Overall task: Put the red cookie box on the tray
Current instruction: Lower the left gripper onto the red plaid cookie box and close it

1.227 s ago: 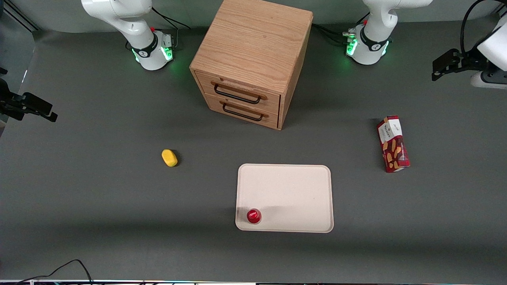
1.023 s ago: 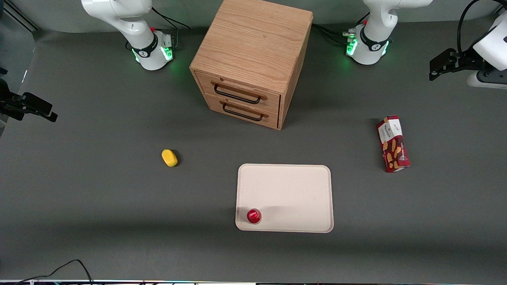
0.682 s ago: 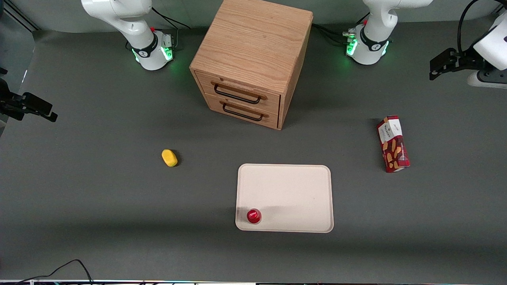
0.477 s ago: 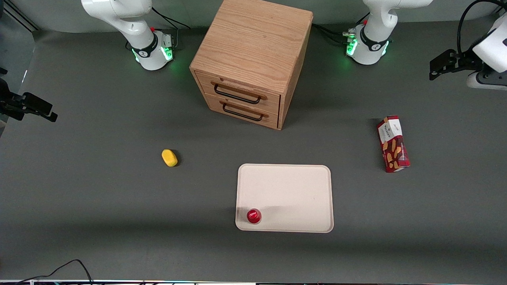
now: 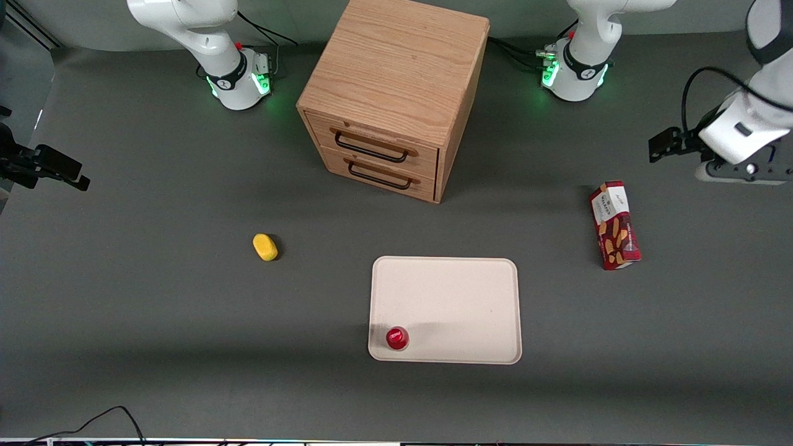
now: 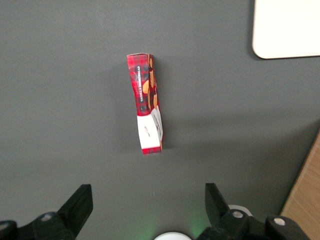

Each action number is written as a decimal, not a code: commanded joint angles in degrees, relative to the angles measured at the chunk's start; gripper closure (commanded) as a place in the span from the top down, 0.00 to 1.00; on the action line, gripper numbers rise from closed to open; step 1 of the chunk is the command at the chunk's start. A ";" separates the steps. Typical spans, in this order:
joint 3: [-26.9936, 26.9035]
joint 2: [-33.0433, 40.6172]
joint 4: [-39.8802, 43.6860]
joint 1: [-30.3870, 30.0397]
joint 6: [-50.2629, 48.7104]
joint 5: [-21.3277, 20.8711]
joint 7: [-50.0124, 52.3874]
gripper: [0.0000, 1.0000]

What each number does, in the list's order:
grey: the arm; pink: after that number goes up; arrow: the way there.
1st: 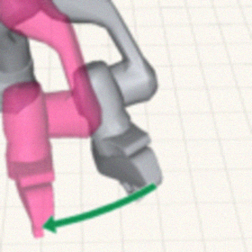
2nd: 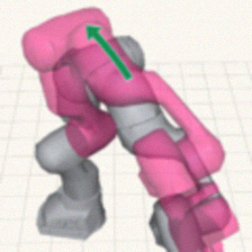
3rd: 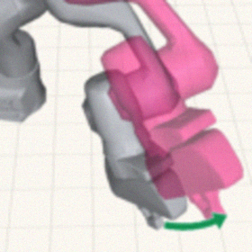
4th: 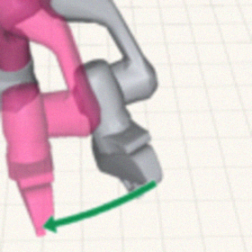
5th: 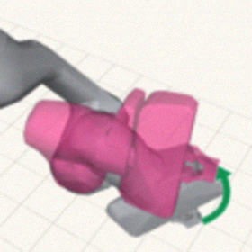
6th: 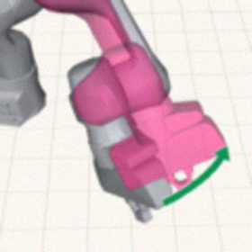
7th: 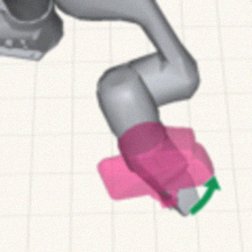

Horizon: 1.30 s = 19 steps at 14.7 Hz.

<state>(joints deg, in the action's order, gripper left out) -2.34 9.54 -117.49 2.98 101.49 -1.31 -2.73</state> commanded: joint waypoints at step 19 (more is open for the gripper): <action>0.41 -20.62 -21.20 -4.03 51.70 0.17 -0.43 0.00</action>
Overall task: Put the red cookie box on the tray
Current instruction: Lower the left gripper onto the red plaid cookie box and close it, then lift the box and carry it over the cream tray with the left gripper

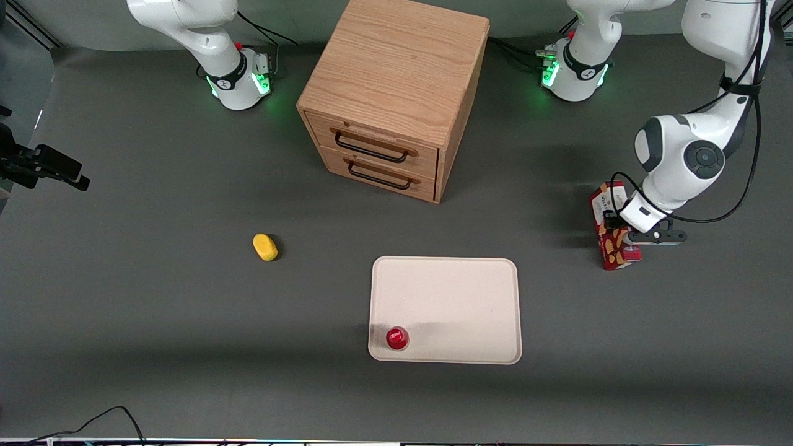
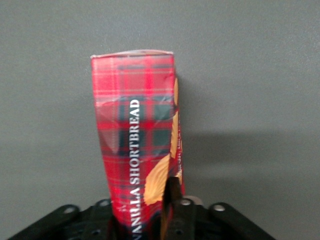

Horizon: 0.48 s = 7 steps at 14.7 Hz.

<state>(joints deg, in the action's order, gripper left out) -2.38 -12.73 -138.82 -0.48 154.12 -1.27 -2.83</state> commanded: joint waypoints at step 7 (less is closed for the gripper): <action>0.98 16.49 14.50 0.22 -40.47 1.70 -0.33 0.00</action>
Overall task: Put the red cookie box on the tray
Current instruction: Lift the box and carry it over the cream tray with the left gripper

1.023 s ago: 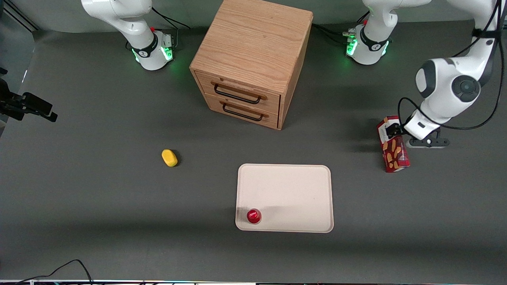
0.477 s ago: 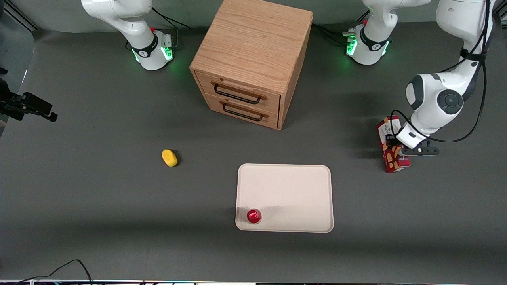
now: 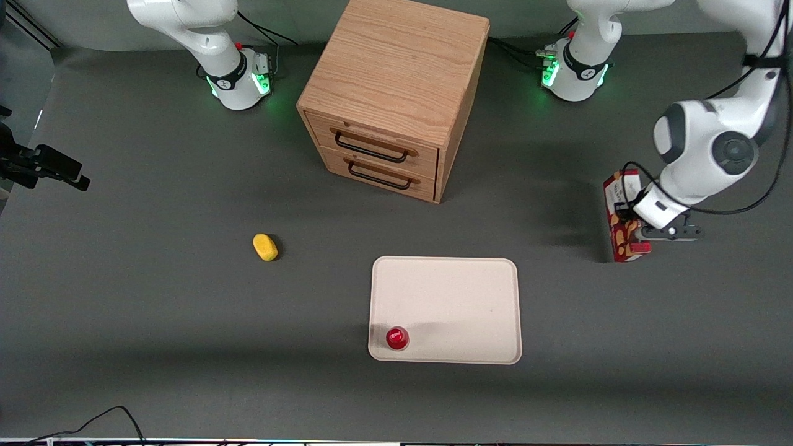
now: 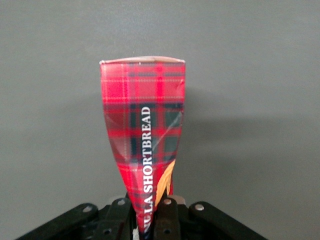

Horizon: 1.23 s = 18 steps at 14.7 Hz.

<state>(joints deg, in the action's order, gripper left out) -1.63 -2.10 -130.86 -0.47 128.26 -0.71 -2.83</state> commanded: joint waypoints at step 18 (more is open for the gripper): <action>26.07 -22.30 42.62 7.85 -15.27 -4.81 46.16 0.00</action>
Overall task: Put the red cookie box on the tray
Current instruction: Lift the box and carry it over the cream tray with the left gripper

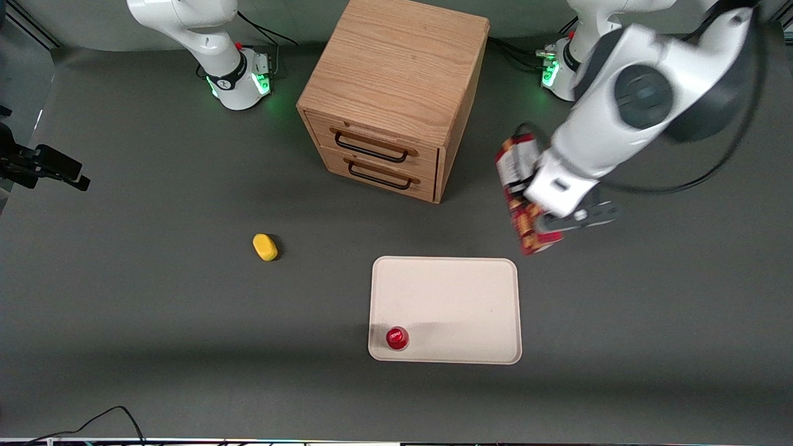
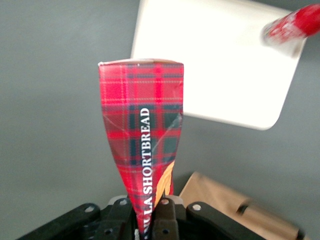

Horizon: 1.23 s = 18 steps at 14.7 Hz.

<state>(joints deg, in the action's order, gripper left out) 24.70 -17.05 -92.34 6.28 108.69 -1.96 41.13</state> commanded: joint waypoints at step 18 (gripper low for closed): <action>-3.96 -30.77 10.16 0.22 27.11 -20.71 0.88 1.00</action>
<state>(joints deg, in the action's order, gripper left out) 20.99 -46.80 -84.45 6.39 136.57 -21.59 42.17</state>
